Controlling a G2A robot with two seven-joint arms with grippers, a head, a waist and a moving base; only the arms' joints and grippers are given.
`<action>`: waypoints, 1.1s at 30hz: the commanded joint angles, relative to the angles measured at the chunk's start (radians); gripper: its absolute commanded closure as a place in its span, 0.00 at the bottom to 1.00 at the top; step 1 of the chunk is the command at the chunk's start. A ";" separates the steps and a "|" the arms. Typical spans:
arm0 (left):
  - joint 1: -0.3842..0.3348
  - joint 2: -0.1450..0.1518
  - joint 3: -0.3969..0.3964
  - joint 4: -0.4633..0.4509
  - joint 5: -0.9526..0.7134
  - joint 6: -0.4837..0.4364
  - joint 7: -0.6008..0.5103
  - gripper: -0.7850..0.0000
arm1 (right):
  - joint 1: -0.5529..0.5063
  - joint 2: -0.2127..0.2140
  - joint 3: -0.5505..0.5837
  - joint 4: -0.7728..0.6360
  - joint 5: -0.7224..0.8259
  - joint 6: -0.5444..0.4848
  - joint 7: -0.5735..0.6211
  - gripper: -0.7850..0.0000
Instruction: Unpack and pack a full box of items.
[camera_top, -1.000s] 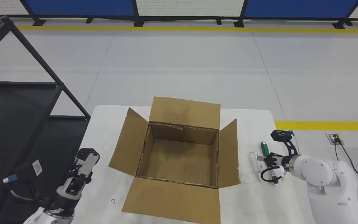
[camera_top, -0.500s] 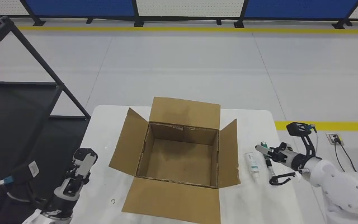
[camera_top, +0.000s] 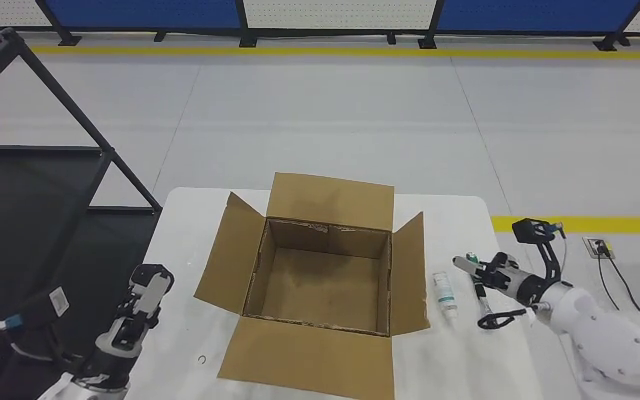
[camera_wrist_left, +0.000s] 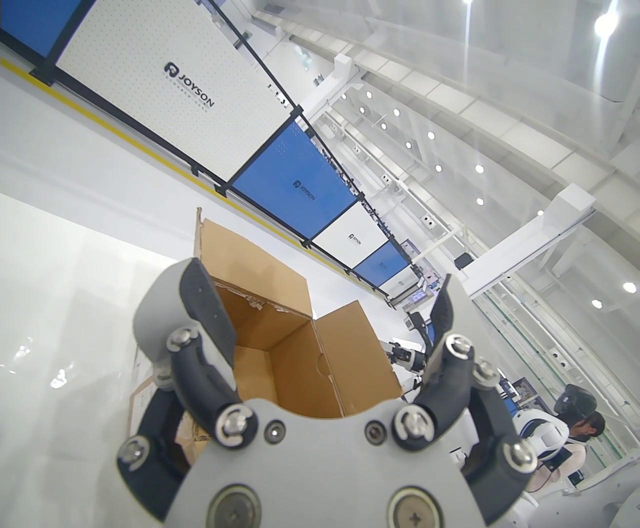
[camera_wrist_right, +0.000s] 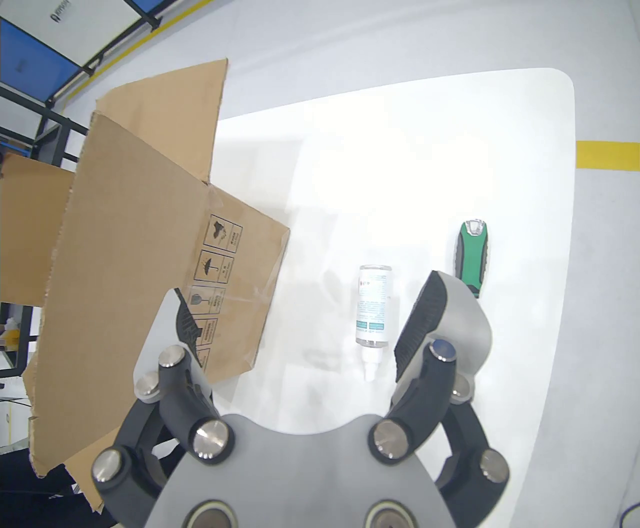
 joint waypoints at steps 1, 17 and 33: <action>-0.001 -0.001 -0.017 0.003 -0.006 0.017 0.016 0.00 | 0.003 -0.001 0.007 0.006 0.076 -0.019 -0.027 0.00; 0.122 0.009 -0.253 0.195 -0.199 0.109 -0.225 0.00 | 0.053 0.011 0.010 0.083 0.304 -0.051 -0.099 0.00; 0.097 0.017 -0.198 0.171 0.017 0.203 -0.204 0.00 | 0.010 0.021 0.042 0.068 0.290 -0.041 -0.099 0.00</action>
